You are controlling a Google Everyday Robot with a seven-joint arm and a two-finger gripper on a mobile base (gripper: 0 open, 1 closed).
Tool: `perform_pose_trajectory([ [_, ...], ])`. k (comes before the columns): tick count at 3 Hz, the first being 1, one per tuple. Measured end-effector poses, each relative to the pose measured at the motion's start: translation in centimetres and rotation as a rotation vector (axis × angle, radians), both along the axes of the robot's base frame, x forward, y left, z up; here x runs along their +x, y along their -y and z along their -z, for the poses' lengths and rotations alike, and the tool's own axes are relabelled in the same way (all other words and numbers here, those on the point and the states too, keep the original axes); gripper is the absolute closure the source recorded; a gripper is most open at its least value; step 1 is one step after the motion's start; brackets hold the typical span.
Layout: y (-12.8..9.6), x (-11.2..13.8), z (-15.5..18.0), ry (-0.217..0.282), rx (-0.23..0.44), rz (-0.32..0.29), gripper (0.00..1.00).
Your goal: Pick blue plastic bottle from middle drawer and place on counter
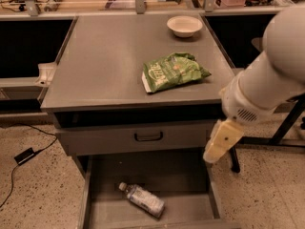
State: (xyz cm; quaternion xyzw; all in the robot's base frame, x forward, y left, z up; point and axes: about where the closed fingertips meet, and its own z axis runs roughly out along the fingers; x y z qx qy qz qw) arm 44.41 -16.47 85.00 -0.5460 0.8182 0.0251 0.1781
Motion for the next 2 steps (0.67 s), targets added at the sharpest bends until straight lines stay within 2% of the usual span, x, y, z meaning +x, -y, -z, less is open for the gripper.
perform_pose_trajectory([
  [1,-2.1,-2.1,10.0,-0.077,-0.002,-0.018,0.00],
  [2,-1.7,-3.3,10.7,-0.098,-0.015,-0.017,0.00],
])
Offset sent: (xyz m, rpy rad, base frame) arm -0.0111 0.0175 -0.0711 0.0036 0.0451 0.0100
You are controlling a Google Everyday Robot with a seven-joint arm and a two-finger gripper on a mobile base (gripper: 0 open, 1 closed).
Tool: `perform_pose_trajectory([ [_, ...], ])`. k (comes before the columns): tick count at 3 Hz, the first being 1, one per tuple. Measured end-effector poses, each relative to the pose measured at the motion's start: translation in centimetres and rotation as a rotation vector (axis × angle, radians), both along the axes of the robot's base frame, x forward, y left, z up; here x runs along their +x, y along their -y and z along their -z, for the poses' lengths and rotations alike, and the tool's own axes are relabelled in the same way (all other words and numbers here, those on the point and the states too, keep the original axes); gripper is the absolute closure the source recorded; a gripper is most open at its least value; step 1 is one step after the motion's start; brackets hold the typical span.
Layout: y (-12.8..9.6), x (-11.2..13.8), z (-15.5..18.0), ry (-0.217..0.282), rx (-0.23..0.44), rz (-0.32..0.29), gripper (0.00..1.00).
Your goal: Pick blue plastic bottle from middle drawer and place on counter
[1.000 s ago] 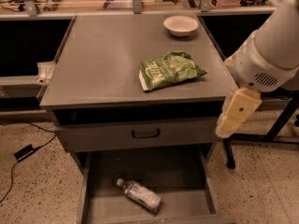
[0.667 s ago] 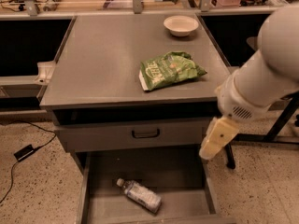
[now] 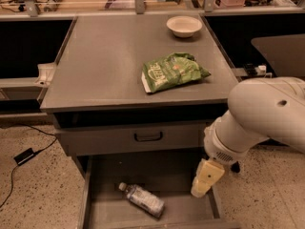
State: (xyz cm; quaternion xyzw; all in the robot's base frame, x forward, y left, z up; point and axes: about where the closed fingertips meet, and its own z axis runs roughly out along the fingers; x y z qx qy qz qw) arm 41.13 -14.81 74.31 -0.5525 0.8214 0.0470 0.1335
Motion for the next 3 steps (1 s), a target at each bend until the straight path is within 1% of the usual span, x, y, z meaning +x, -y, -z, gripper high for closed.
perform_pose_trajectory([
  [1,-1.8,0.6,0.3,0.034,0.007,-0.022,0.00],
  [2,-5.8,0.8,3.7,0.072,0.003,-0.085,0.00],
  [3,-12.0,1.4,10.3,0.095,0.013,-0.188,0.00],
])
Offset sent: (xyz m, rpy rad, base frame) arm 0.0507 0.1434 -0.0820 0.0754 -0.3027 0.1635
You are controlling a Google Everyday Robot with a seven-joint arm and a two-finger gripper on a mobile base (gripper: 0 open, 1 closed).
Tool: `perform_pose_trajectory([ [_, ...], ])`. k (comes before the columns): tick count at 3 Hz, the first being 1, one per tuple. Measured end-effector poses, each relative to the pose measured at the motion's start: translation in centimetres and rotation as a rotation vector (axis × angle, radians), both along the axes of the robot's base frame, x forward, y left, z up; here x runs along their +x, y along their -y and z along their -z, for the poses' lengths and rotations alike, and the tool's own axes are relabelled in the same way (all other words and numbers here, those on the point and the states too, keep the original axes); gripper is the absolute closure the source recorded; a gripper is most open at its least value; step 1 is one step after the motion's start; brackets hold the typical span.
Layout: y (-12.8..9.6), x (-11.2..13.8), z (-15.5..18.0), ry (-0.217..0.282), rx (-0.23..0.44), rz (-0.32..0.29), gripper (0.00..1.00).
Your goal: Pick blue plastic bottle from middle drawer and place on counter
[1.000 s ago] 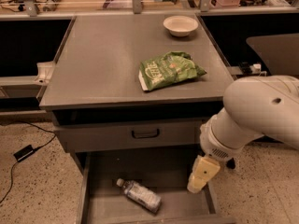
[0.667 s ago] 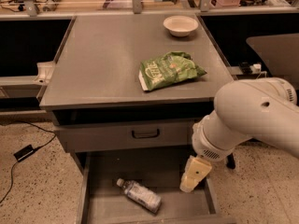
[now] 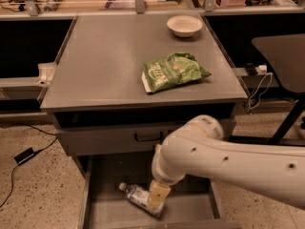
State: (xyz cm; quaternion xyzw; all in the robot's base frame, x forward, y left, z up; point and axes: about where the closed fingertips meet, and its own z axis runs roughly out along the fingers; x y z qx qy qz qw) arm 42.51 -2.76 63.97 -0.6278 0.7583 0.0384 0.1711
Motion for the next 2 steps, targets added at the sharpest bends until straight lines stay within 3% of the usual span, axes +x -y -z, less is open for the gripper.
perform_pose_trajectory([
  [1,-5.3,0.3,5.9,-0.026,0.014,-0.074,0.00],
  [2,-8.0,1.0,8.8,-0.063,0.062,-0.051,0.00],
])
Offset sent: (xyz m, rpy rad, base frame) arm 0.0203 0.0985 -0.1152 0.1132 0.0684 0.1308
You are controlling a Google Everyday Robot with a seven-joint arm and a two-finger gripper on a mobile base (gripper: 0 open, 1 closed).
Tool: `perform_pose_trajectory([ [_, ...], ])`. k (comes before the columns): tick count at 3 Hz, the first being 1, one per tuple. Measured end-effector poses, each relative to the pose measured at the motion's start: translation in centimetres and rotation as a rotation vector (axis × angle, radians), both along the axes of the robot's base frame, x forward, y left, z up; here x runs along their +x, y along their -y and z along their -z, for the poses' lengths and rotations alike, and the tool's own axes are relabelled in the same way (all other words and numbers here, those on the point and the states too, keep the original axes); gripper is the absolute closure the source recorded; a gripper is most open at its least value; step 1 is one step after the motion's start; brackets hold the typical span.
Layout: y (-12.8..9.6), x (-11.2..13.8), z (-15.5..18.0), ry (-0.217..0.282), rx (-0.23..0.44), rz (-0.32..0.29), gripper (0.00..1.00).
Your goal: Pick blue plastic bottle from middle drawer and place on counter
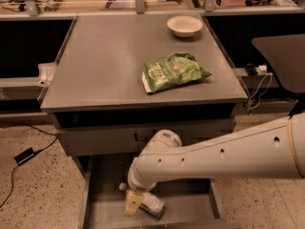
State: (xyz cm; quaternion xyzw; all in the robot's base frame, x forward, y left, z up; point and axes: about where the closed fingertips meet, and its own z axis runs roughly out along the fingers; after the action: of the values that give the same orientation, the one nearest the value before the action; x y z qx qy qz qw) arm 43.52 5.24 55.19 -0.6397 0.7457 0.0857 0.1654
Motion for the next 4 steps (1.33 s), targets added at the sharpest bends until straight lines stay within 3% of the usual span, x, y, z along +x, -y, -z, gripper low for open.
perform_pose_trajectory([
  [1,0.0,-0.1,0.3,-0.003,0.001,0.001,0.00],
  [2,0.6,0.6,0.8,0.056,0.014,0.034,0.00],
  [3,1.1,3.5,3.5,0.093,0.042,0.099,0.00],
  [4,0.7,5.0,7.5,0.062,0.069,0.117,0.00],
])
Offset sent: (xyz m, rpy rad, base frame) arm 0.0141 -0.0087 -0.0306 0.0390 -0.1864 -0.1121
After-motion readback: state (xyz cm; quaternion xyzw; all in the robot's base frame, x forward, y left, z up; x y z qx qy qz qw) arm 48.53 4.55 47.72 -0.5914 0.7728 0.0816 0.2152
